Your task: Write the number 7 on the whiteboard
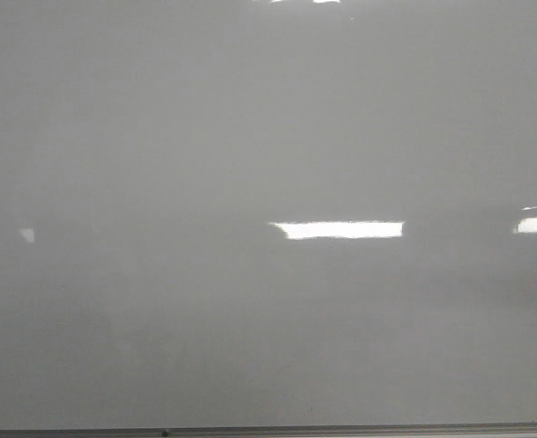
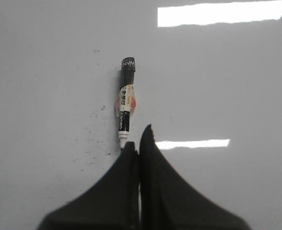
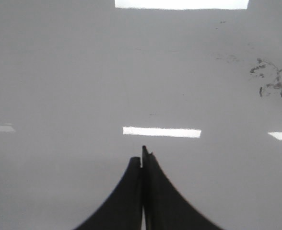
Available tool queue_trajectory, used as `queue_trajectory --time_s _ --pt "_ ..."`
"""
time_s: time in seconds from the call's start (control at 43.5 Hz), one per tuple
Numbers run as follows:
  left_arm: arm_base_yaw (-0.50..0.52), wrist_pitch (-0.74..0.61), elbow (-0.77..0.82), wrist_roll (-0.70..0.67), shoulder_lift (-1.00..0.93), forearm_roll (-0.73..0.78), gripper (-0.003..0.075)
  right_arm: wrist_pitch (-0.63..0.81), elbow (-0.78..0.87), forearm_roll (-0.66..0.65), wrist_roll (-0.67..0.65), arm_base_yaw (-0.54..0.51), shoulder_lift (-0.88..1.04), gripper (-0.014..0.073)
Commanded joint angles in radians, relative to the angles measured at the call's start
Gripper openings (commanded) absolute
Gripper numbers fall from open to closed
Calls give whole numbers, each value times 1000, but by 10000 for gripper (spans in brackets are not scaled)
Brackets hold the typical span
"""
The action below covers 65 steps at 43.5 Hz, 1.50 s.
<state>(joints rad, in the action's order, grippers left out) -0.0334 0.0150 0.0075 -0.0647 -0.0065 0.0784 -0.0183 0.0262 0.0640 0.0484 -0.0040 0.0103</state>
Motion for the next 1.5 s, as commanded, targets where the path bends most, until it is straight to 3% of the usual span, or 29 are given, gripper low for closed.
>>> queue_trajectory --time_s 0.0,0.345,0.92,1.15,1.472 --pt "-3 -81 14 -8 -12 -2 -20 79 -3 -7 8 1 17 -67" --pt "-3 -81 14 -8 -12 -2 -21 79 -3 -7 8 1 17 -67" --pt "-3 -117 14 -8 -12 -2 -21 203 -4 -7 7 1 17 -67" --pt "-3 -170 -37 -8 -12 -2 -20 74 -117 -7 7 1 17 -67" --pt "-3 106 -394 -8 92 -2 -20 -187 -450 -7 8 1 -135 -67"
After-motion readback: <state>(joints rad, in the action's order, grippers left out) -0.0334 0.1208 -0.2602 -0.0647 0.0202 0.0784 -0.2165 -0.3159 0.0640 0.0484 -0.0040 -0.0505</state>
